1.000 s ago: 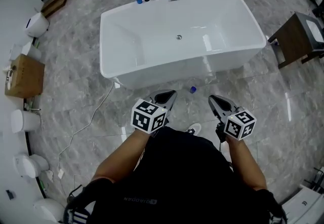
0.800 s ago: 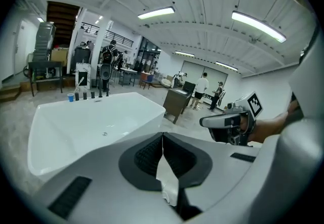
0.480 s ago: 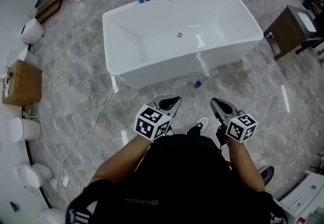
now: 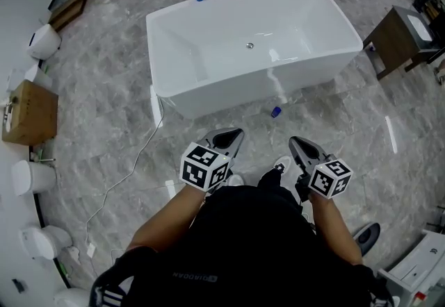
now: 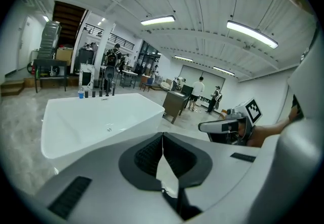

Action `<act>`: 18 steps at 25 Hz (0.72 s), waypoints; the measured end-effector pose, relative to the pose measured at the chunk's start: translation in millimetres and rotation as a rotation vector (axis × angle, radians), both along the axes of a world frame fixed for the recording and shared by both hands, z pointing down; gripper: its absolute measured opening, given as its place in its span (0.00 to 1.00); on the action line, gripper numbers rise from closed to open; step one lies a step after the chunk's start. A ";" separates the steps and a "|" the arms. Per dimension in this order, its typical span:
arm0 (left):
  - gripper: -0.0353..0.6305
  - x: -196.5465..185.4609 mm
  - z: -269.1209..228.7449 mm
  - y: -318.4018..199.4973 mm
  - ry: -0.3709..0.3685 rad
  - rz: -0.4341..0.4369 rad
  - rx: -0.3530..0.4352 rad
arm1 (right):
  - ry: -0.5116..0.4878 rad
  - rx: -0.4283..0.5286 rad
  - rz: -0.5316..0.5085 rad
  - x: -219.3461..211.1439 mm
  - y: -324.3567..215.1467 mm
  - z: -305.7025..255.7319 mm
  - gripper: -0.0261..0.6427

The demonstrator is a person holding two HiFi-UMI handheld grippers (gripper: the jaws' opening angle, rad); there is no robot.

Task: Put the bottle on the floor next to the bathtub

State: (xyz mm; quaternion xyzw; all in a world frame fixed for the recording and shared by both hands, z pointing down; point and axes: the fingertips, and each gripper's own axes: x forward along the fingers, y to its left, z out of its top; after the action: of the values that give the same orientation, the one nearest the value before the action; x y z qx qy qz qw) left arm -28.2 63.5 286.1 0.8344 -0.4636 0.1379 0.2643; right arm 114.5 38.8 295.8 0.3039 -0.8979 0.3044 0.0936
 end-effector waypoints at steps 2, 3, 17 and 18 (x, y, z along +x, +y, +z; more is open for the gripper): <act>0.08 -6.7 -1.4 3.2 -0.009 -0.009 0.007 | 0.005 0.016 0.000 -2.9 3.4 -3.0 0.10; 0.08 -8.7 -1.9 4.8 -0.008 -0.010 0.008 | 0.010 0.025 -0.001 -3.9 5.1 -4.4 0.10; 0.08 -6.9 -13.3 17.7 -0.008 0.020 0.042 | 0.020 0.056 -0.024 -11.6 23.0 -14.7 0.10; 0.08 -8.3 -13.9 17.3 -0.009 0.020 0.043 | 0.020 0.057 -0.023 -12.4 22.8 -15.5 0.10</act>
State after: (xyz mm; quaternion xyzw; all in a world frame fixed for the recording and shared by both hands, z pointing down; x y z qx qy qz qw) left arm -36.5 80.8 272.2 0.8439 -0.4591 0.1345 0.2430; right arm 102.1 61.5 280.2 0.2990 -0.9087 0.2745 0.0973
